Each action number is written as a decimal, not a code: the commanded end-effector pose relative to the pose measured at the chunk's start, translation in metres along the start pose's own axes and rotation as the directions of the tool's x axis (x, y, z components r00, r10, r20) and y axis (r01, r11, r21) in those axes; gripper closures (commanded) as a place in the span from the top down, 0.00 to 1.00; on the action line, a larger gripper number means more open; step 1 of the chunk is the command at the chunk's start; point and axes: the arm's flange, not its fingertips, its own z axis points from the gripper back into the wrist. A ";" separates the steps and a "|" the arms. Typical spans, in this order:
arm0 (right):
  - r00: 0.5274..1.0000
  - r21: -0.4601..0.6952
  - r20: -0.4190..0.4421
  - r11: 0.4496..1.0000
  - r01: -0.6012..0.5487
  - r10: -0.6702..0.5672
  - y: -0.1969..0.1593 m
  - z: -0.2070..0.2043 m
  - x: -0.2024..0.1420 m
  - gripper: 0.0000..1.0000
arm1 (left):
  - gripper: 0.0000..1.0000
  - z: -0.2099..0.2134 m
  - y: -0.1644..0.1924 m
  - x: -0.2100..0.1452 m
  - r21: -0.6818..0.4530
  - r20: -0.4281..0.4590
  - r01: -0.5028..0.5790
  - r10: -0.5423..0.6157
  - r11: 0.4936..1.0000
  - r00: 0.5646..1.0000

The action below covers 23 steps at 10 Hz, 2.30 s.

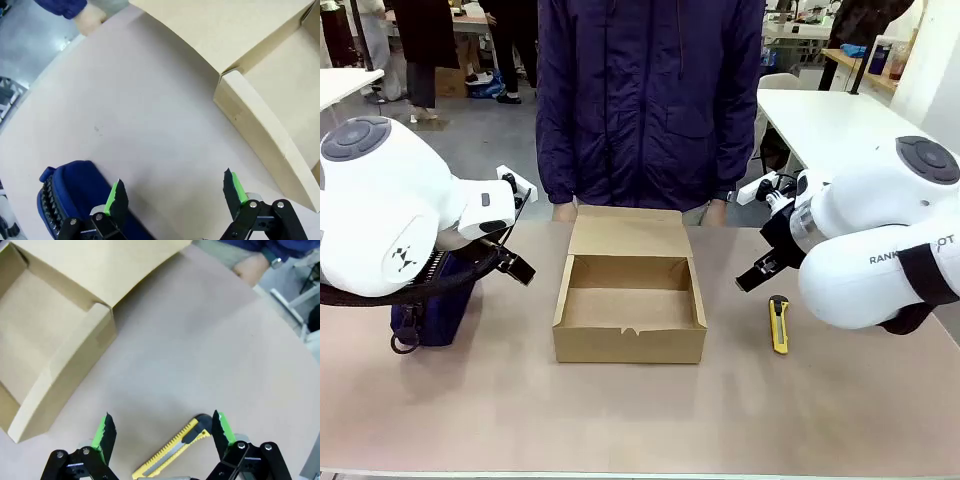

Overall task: Pack the item into the box.
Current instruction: Pick up the item indicated by the person and place it inside the Mailer Box.

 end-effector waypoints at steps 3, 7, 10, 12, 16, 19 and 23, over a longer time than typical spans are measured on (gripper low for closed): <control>1.000 0.000 0.000 1.000 0.000 0.000 0.000 0.000 0.000 1.00 | 1.00 0.000 0.000 0.000 0.000 0.000 0.000 0.000 1.000 1.000; 1.000 0.000 0.000 1.000 0.000 0.000 0.000 0.000 0.000 1.00 | 1.00 0.000 0.000 0.000 0.000 0.000 0.000 0.000 1.000 1.000; 1.000 0.000 0.000 1.000 0.000 0.000 0.000 0.000 0.000 1.00 | 1.00 0.000 0.000 0.000 0.000 0.000 0.000 0.000 1.000 1.000; 1.000 0.000 0.000 1.000 -0.001 0.001 0.000 0.000 0.000 1.00 | 1.00 0.000 0.000 0.000 0.000 0.000 0.000 0.000 1.000 1.000; 0.995 0.021 -0.041 0.996 0.087 -0.086 -0.011 0.127 -0.015 1.00 | 1.00 0.128 0.020 -0.007 -0.268 -0.009 -0.022 0.020 0.963 1.000; 0.973 0.185 0.112 0.966 0.181 -0.203 -0.017 0.216 -0.065 1.00 | 1.00 0.198 0.053 -0.039 -0.349 -0.015 -0.177 0.184 0.920 0.983; 0.762 0.566 0.069 0.654 0.501 -0.644 -0.097 0.244 -0.151 1.00 | 1.00 0.212 0.167 -0.121 -0.738 0.074 -0.410 0.669 0.536 0.740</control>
